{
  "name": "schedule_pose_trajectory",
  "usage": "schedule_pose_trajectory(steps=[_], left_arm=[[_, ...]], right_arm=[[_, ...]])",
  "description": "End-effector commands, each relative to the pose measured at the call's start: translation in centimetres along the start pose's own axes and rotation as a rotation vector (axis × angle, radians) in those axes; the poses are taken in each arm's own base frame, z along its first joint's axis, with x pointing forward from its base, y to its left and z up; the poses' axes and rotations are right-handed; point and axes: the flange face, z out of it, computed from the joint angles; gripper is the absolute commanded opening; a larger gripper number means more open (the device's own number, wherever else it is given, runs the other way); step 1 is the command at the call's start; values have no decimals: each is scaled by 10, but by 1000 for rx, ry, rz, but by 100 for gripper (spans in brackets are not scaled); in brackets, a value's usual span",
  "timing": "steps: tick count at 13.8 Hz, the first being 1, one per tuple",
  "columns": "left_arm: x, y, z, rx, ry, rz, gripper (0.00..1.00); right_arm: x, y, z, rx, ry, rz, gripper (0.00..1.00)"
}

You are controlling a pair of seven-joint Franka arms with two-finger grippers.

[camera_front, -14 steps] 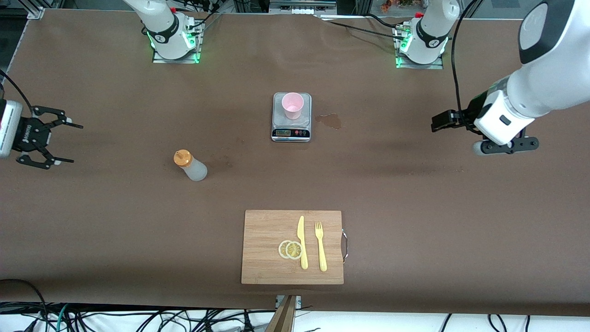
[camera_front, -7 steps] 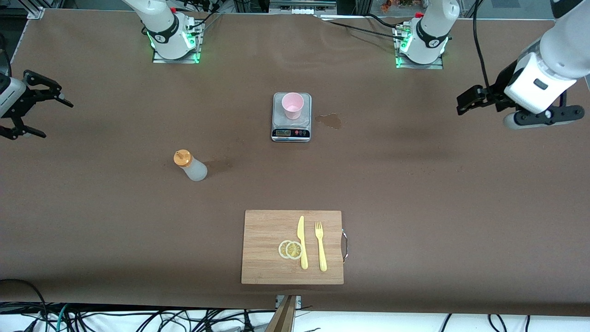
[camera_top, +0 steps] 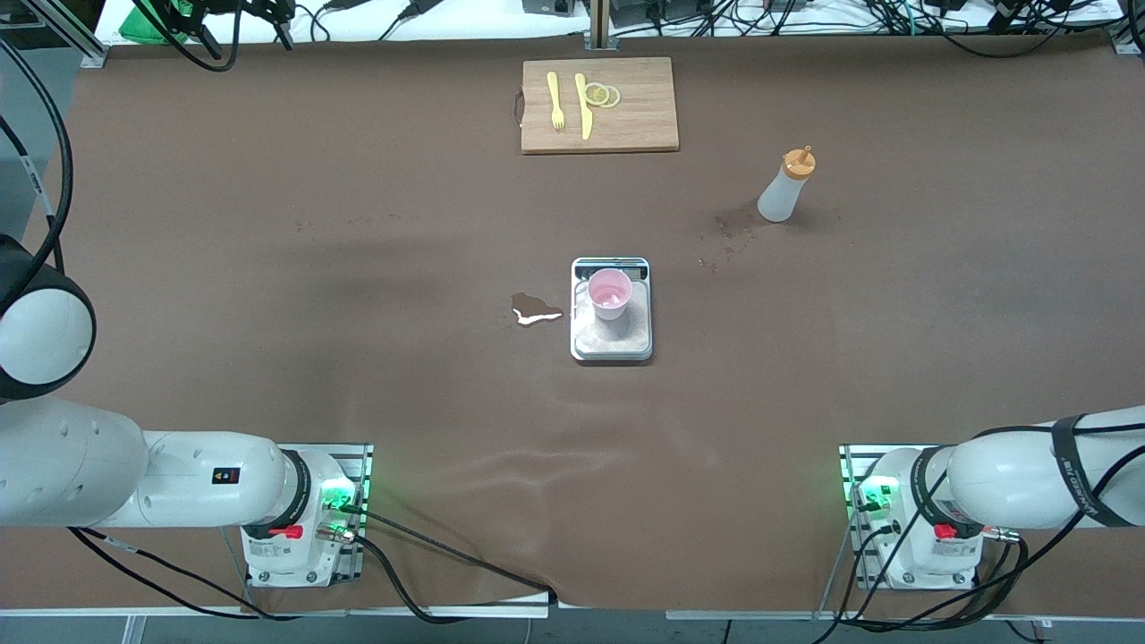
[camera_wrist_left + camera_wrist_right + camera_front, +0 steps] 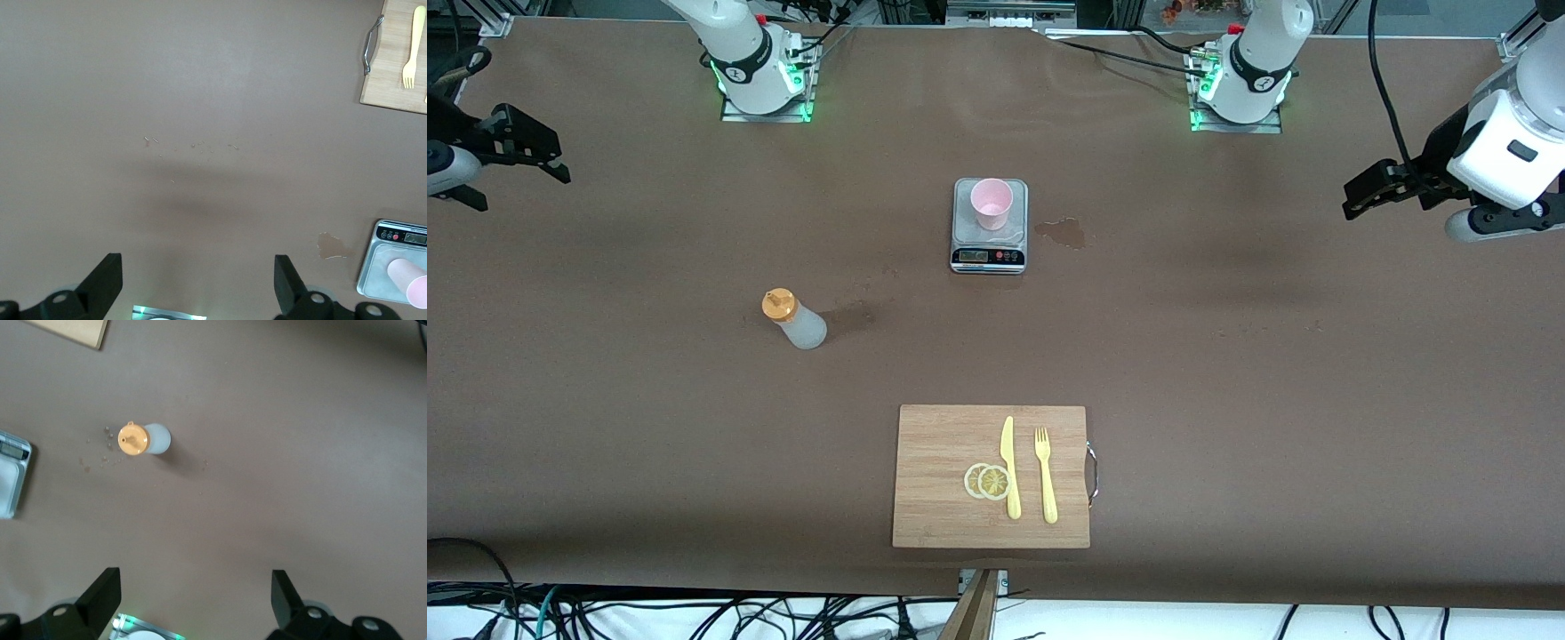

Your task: Add sauce to pink cup with both arms

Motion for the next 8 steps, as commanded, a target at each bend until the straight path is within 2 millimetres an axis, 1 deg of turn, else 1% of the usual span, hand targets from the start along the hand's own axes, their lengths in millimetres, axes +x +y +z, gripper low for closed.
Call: schedule_pose_trajectory(steps=[1,2,4,5,6,8], left_arm=[[-6,-7,-4,23,19,43,100],[-5,-8,-4,22,19,41,100],[-2,-15,-6,17,24,25,100],[3,-11,-5,12,49,27,100],[11,-19,-4,4,87,6,100],[9,-25,7,8,68,-3,100]], right_arm=[[-2,20,-13,9,77,72,100],[-2,19,-13,62,88,75,100],[-5,24,-11,80,83,82,100],[-4,22,-11,80,83,82,100],[-3,19,-12,80,83,82,100],[-2,18,-12,73,81,86,100]])
